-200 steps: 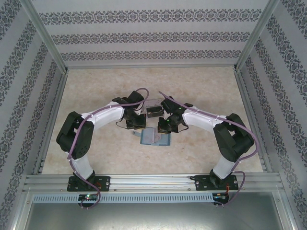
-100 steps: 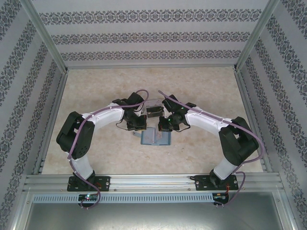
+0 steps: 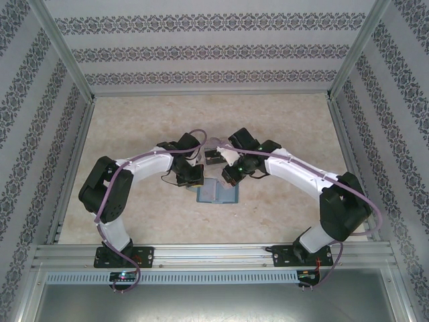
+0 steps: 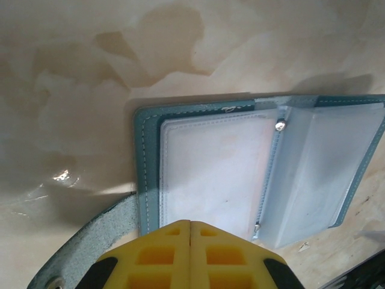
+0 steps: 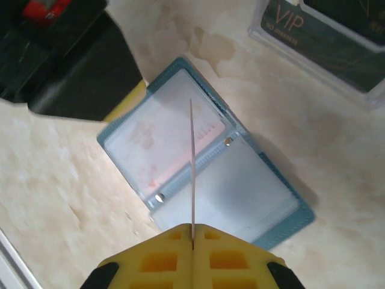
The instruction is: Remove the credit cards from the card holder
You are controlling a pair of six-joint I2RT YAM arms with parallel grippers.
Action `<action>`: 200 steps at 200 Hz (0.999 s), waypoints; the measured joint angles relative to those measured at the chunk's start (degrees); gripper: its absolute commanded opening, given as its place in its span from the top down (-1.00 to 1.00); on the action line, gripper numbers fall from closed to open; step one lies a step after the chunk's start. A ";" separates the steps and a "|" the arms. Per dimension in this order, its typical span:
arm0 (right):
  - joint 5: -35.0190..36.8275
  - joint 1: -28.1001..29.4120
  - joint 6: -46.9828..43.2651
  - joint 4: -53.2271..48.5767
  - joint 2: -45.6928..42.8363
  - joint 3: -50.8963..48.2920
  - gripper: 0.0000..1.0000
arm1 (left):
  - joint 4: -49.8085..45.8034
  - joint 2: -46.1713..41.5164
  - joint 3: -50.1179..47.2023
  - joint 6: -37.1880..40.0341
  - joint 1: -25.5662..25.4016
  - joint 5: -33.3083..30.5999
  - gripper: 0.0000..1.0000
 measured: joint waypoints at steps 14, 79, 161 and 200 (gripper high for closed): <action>1.55 0.00 -6.36 -2.03 0.00 1.73 1.00 | 0.15 -0.17 -0.48 -0.09 0.00 0.00 0.99; 9.81 -0.02 -30.75 -11.52 3.43 12.00 1.00 | 0.74 -1.84 -3.32 -0.35 0.22 -0.02 0.98; 13.60 -1.29 -45.81 -20.87 16.52 31.06 1.00 | 2.29 -5.01 -8.81 -1.88 2.19 -0.04 0.99; 14.62 -1.29 -49.03 -23.91 23.76 39.89 1.00 | 2.58 -7.17 -11.32 -2.45 3.52 -0.35 0.99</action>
